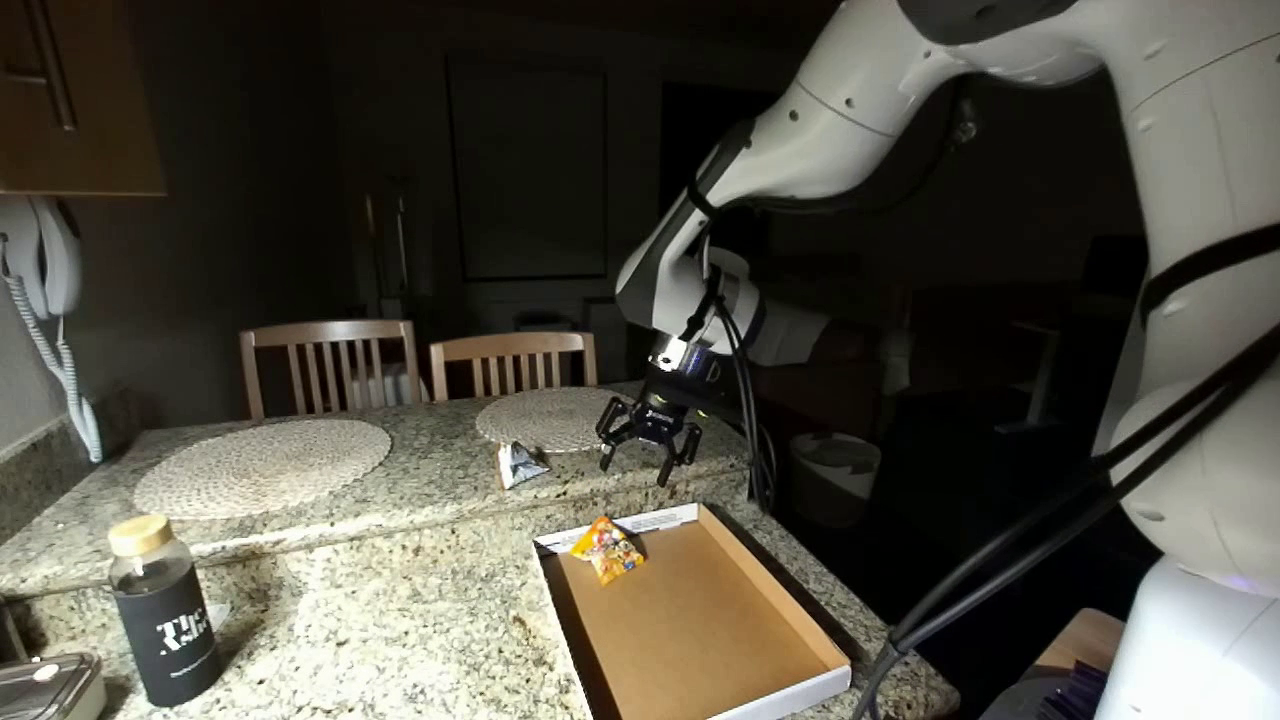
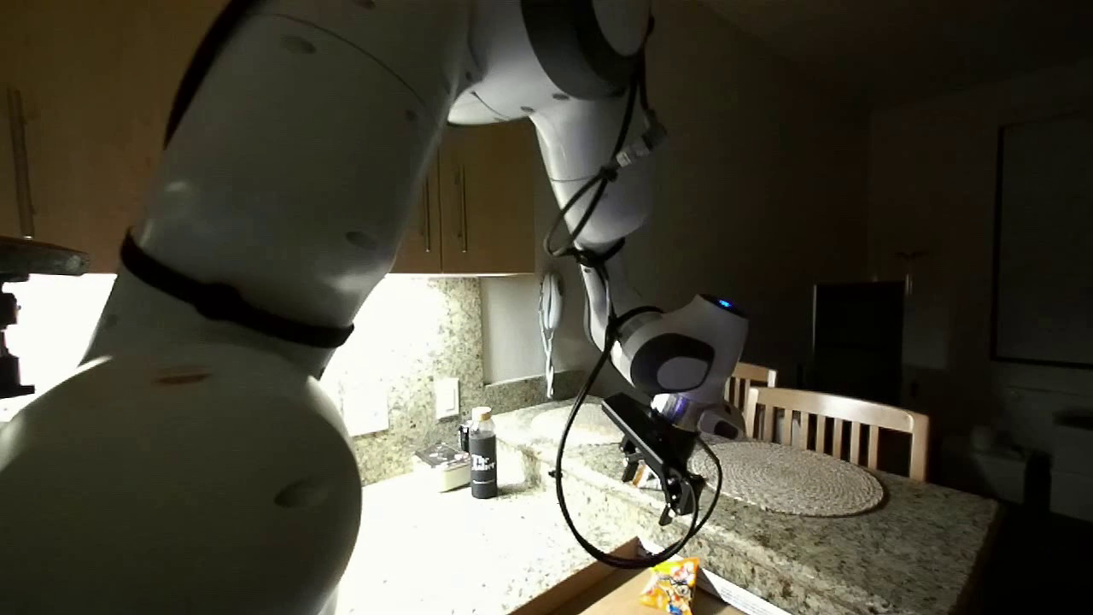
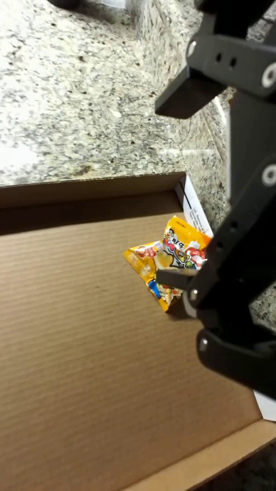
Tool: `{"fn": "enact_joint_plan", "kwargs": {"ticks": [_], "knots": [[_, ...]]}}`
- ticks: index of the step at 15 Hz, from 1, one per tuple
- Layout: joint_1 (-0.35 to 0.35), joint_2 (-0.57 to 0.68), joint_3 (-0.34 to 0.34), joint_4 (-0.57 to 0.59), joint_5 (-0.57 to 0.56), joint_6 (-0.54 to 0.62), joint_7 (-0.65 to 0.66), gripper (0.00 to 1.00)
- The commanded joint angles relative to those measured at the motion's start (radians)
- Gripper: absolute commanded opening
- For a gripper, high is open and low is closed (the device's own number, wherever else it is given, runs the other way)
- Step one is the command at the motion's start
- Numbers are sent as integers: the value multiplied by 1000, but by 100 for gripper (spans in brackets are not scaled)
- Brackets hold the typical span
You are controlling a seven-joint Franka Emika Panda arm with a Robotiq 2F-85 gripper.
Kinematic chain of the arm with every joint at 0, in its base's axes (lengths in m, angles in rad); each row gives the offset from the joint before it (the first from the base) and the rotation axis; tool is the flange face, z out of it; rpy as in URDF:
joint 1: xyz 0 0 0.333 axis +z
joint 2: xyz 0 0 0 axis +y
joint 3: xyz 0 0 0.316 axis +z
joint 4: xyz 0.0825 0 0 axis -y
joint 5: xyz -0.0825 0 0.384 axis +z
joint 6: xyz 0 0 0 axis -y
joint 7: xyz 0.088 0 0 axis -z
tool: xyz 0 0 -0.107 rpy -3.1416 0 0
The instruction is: Put the packets inside the box
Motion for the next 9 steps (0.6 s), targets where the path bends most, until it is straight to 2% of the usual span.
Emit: {"fn": "enact_joint_plan", "kwargs": {"ticks": [1, 5, 7, 9], "knots": [[118, -253, -103, -222, -131, 19, 86, 100], [241, -472, -205, -297, -494, -75, 282, 100], [246, -484, -170, -185, -669, -186, 373, 100], [256, -395, -139, -13, -814, -282, 420, 100]]}}
